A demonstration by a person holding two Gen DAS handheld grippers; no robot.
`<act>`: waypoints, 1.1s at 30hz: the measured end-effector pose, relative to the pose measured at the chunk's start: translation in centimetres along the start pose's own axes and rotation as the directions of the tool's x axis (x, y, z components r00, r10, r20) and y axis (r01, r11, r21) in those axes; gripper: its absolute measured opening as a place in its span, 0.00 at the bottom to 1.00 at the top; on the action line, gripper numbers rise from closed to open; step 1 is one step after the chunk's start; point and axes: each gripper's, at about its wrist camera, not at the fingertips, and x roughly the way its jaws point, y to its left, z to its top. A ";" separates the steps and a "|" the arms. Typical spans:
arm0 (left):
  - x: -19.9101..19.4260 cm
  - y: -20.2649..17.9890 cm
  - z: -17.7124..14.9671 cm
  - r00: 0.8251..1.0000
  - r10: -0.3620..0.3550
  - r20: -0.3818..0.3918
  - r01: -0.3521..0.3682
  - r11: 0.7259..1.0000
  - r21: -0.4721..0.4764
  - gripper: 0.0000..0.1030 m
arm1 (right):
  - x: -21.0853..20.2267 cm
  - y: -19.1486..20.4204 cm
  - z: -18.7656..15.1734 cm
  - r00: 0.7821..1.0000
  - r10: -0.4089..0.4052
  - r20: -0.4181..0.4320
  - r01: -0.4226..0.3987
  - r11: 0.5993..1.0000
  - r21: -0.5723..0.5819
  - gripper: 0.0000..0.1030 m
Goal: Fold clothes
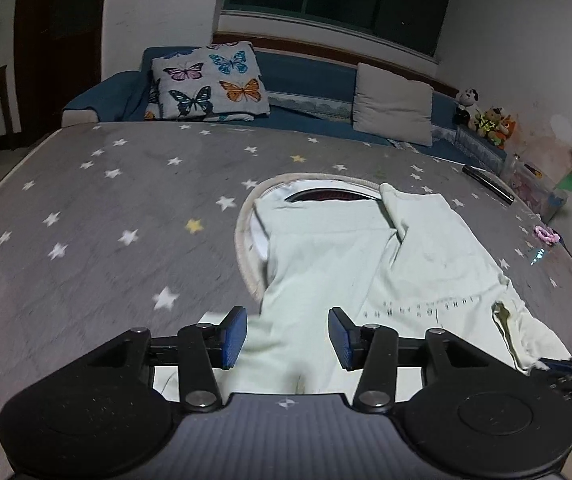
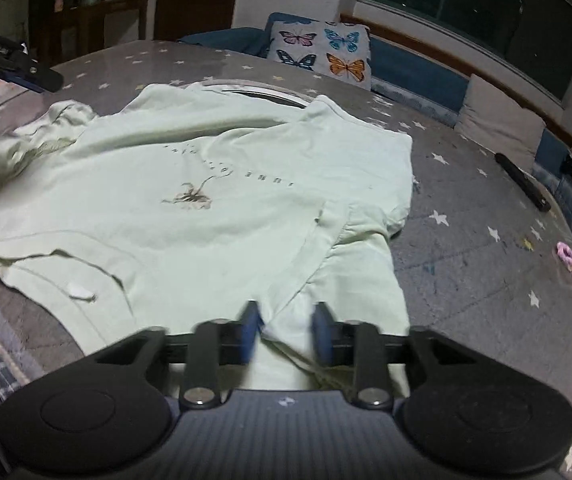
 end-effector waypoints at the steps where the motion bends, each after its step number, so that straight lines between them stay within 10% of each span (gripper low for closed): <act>1: 0.6 -0.2 0.3 1.000 0.003 -0.002 -0.003 1.000 0.006 0.47 | -0.2 -0.5 0.0 1.000 -0.005 0.006 0.005 1.000 0.018 0.08; 17: 10.4 0.2 4.6 0.995 0.070 -0.078 -0.068 0.997 0.023 0.45 | -4.4 -12.6 -1.3 0.948 -0.315 -0.033 0.301 0.864 0.404 0.17; 33: 18.3 0.8 7.8 0.992 0.065 -0.112 -0.062 0.998 0.033 0.35 | 5.3 -15.0 7.6 1.000 -0.016 0.019 0.006 0.898 0.440 0.37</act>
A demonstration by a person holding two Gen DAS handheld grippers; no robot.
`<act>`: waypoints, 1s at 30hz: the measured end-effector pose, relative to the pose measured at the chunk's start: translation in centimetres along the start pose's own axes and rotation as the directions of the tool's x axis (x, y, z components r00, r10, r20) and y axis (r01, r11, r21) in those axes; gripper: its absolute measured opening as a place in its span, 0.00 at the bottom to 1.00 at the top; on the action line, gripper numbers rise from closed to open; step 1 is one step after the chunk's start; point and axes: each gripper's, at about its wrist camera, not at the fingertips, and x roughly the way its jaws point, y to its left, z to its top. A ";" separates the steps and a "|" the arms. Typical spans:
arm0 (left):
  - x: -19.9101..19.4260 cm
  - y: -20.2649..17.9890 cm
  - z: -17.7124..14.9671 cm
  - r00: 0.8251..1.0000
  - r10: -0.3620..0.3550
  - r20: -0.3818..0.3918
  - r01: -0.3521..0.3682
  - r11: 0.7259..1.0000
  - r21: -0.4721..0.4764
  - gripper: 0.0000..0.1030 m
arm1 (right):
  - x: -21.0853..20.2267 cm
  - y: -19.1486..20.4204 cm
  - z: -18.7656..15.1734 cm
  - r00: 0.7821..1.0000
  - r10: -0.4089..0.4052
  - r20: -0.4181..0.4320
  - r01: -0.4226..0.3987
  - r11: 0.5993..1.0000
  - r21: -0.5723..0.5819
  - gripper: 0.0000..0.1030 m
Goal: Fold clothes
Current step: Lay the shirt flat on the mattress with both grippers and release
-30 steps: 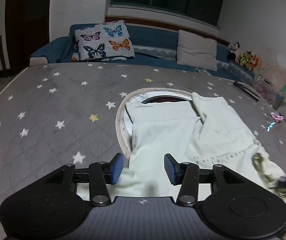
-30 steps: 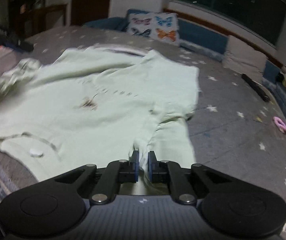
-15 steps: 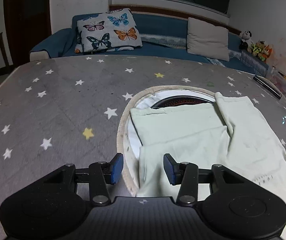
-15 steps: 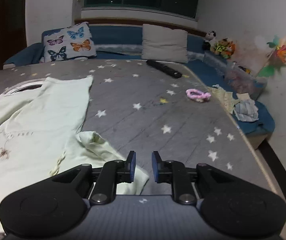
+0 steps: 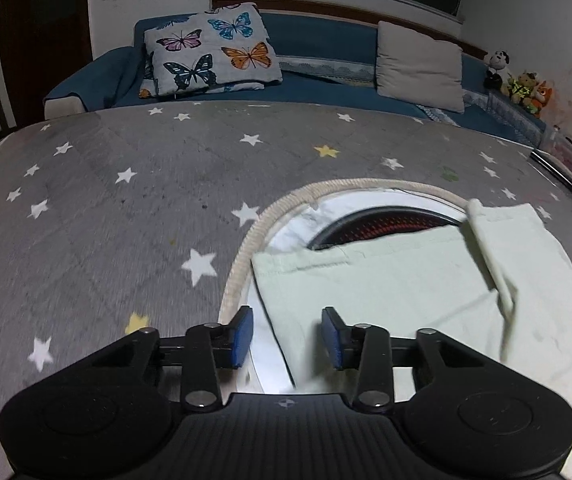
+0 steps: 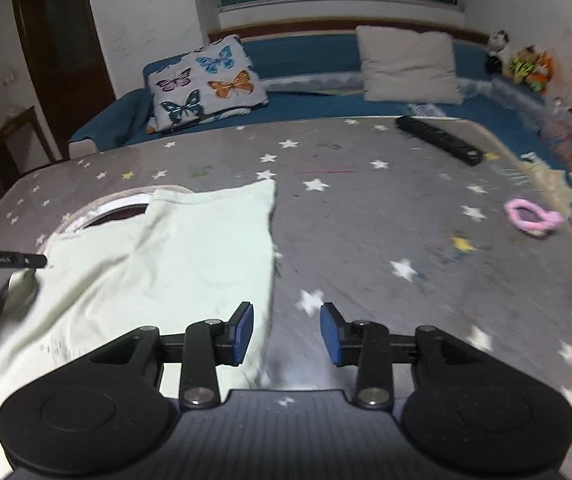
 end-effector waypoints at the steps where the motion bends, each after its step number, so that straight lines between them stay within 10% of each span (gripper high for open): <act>1: 0.3 0.1 0.2 1.000 0.000 0.000 0.000 1.000 -0.001 0.33 | 0.8 0.2 0.5 1.000 0.006 -0.004 -0.006 1.000 -0.001 0.37; 10: 1.7 0.0 0.8 1.000 -0.003 0.021 0.003 1.000 0.023 0.06 | 6.2 1.0 4.4 0.999 0.038 -0.015 -0.039 0.999 -0.011 0.43; 30: 0.2 2.8 5.2 0.982 0.062 0.179 -0.064 0.998 0.002 0.04 | 16.2 2.4 8.6 0.999 -0.049 0.005 0.050 0.999 -0.016 0.37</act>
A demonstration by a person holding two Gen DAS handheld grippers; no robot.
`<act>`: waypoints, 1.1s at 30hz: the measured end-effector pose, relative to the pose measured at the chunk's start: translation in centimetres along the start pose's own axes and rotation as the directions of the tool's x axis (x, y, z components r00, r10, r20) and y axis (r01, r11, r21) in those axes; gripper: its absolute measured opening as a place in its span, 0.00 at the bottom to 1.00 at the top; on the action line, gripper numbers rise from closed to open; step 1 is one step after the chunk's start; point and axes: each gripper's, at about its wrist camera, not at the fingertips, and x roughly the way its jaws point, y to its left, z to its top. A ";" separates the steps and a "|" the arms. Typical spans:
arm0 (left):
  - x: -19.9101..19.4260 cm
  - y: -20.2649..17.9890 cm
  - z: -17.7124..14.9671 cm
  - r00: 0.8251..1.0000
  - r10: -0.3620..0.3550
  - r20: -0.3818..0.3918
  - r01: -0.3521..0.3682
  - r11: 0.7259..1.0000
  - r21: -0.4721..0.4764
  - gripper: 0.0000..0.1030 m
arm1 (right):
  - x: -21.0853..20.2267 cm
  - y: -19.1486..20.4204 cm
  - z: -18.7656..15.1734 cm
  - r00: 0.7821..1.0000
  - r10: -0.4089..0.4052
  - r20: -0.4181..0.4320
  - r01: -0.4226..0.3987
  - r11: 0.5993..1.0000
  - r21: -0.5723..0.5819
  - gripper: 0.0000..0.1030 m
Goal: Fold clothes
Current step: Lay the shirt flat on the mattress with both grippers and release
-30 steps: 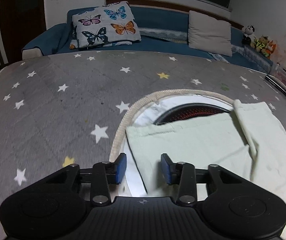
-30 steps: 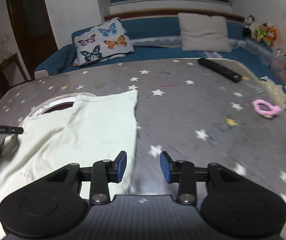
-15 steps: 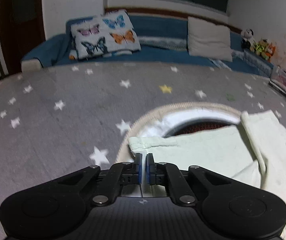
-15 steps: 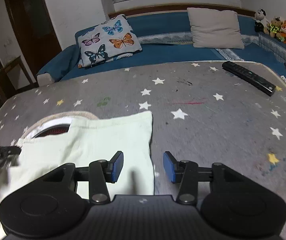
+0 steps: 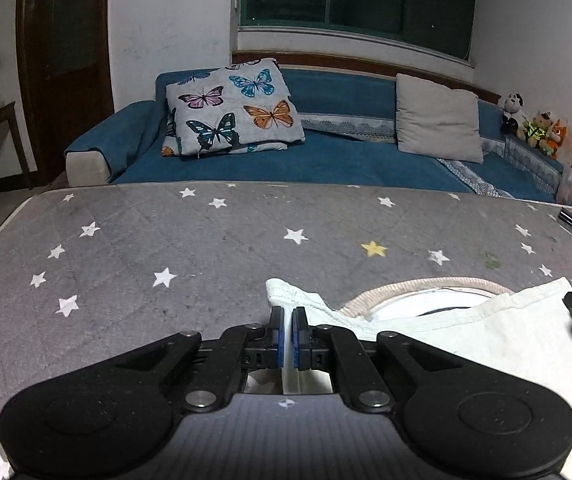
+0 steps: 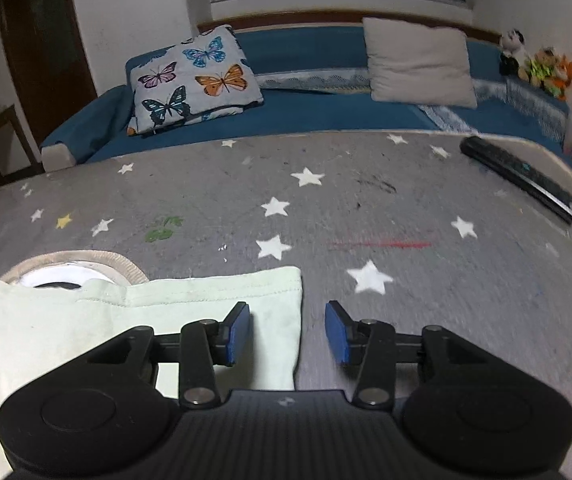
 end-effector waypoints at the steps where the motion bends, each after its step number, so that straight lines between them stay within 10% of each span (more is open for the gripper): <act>1: 0.0 0.1 0.1 1.000 -0.001 0.004 0.001 1.000 0.001 0.04 | 0.2 0.2 0.1 1.000 0.001 0.002 -0.001 1.000 -0.006 0.29; 4: -0.1 0.2 0.2 1.000 0.004 0.019 -0.004 1.000 0.003 0.04 | 0.5 0.6 0.4 1.000 0.000 0.008 0.000 1.000 -0.024 0.04; 9: -1.4 0.6 1.2 0.997 0.010 0.076 -0.010 1.000 -0.001 0.04 | 0.0 0.9 1.2 0.997 -0.003 0.073 0.004 1.000 -0.016 0.02; 16: 0.1 1.1 2.5 0.992 0.048 0.117 -0.049 0.999 0.003 0.04 | -0.5 1.1 3.3 0.984 -0.010 0.176 0.005 1.000 0.025 0.02; 23: 4.4 1.7 1.2 0.994 0.106 -0.007 -0.105 0.993 0.050 0.09 | 2.8 0.9 3.5 0.997 -0.024 0.077 0.022 0.999 0.027 0.08; 33: -2.2 0.2 -1.0 1.000 0.009 -0.013 -0.008 0.998 0.064 0.31 | -3.1 0.4 1.7 0.997 0.075 0.020 -0.075 0.997 0.016 0.26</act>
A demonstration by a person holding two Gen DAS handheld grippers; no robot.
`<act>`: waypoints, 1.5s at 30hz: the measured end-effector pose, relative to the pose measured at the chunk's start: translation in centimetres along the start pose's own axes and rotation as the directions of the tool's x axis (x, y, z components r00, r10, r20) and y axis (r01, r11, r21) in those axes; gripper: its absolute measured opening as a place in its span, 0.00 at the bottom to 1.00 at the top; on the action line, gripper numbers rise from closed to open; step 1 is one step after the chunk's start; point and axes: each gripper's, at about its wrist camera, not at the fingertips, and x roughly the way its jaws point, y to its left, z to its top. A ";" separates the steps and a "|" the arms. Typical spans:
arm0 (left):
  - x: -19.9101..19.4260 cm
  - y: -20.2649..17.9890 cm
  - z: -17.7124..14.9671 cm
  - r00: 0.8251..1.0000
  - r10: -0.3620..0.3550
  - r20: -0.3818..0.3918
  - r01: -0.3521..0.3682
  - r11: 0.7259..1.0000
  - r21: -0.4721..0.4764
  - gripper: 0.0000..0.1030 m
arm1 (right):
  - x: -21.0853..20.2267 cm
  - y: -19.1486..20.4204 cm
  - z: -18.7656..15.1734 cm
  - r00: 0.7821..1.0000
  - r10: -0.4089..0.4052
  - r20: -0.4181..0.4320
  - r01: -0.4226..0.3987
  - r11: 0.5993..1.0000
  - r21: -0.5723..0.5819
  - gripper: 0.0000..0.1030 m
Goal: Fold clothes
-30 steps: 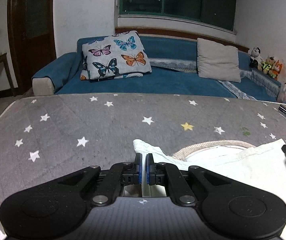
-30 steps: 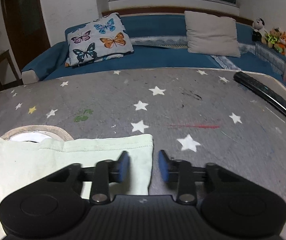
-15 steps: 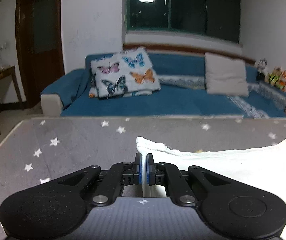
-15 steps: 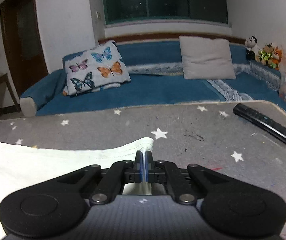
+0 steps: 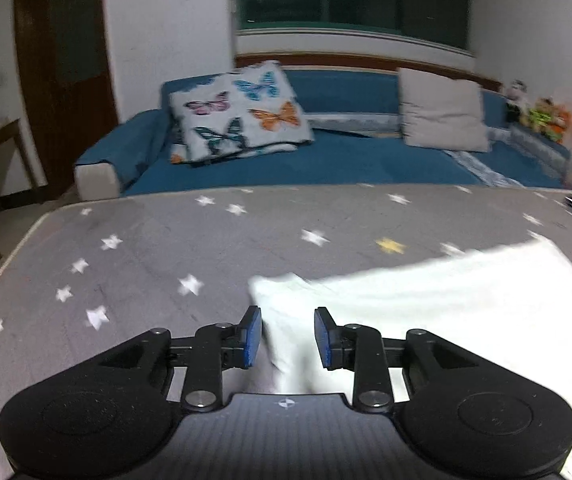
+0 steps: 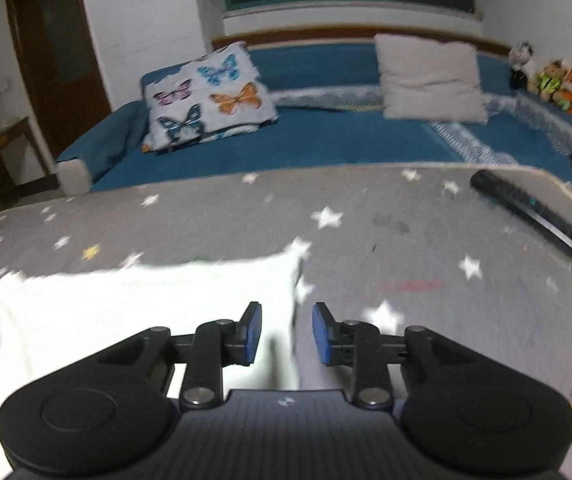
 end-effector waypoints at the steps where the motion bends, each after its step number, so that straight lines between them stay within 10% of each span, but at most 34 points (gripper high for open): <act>1: -0.9 -0.5 -0.6 1.000 -0.028 -0.005 0.028 1.000 0.010 0.31 | -0.6 0.1 -0.5 1.000 0.019 -0.014 -0.019 1.000 0.008 0.26; 11: -7.2 -3.8 -9.0 0.982 -0.172 -0.084 0.176 0.983 0.049 0.27 | -5.2 2.5 -7.0 0.992 0.080 -0.093 -0.088 0.993 -0.083 0.26; 33: -10.0 1.2 -13.9 0.998 -0.001 -0.056 0.001 1.000 -0.001 0.10 | -9.9 1.6 -13.5 0.998 0.050 -0.035 -0.053 0.995 -0.079 0.27; 40: -12.2 0.0 -13.2 1.000 -0.018 -0.015 0.018 1.000 0.000 0.12 | -13.9 3.3 -16.0 0.998 0.067 -0.019 -0.070 0.981 -0.184 0.34; 45: -13.9 -2.4 -12.8 0.997 -0.075 0.023 0.074 0.997 0.031 0.38 | -16.0 4.2 -18.8 0.998 0.056 -0.029 -0.062 0.970 -0.237 0.39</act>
